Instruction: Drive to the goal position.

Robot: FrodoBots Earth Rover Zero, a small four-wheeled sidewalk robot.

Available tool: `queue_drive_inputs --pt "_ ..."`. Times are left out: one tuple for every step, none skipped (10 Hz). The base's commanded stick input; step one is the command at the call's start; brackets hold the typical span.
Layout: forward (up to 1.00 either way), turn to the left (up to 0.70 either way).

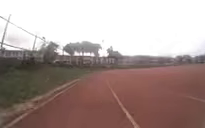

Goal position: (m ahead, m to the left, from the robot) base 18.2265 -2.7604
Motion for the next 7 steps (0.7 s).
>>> queue_drive_inputs --pt "1.00 0.00" --pt "1.00 0.00" --pt "1.00 0.00" --pt "1.00 0.00" --pt "1.00 0.00" --pt "1.00 0.00" --pt "1.00 0.00"
